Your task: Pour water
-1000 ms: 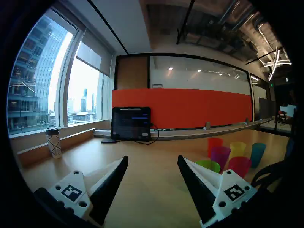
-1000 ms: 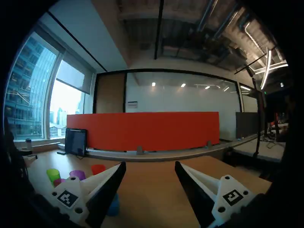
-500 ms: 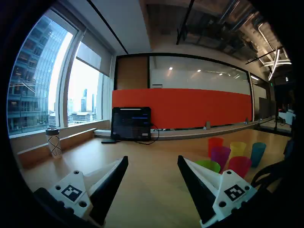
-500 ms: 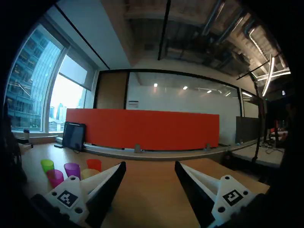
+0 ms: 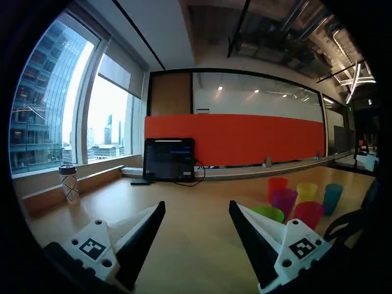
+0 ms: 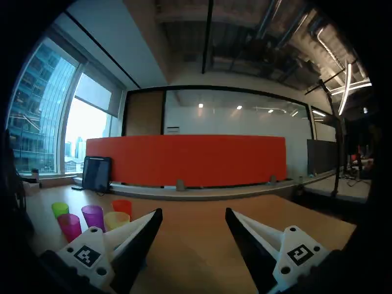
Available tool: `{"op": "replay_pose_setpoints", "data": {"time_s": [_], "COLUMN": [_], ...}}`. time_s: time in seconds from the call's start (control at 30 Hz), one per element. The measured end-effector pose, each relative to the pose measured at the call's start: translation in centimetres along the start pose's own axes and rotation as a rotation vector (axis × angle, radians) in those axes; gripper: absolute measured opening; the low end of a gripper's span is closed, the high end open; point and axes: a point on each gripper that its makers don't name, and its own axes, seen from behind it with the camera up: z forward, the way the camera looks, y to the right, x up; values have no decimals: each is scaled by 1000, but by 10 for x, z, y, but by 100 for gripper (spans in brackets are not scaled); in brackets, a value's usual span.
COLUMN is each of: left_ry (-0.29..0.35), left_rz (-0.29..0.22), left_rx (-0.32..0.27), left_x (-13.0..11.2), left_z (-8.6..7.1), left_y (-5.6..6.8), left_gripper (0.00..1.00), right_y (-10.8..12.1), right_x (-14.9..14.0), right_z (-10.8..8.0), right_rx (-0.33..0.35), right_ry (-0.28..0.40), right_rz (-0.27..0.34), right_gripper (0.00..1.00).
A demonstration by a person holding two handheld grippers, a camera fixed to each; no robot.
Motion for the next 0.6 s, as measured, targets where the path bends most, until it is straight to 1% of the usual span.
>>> {"op": "replay_pose_setpoints", "data": {"time_s": [0.3,0.47,0.6], "left_ry": [0,0,0], "left_rz": [0,0,0], "left_rx": [0,0,0], "left_x": [0,0,0], "left_z": [0,0,0], "left_y": [0,0,0], "left_gripper": [96,96,96], "right_y": [6,6,8], "right_x": [-12,-17,-20], "right_z": [2,1,1], "right_rx": [-12,-9,-13], "right_ry": [-23,-32,-39], "right_rz": [10,21,19], "right_gripper": [99,99,99]}}
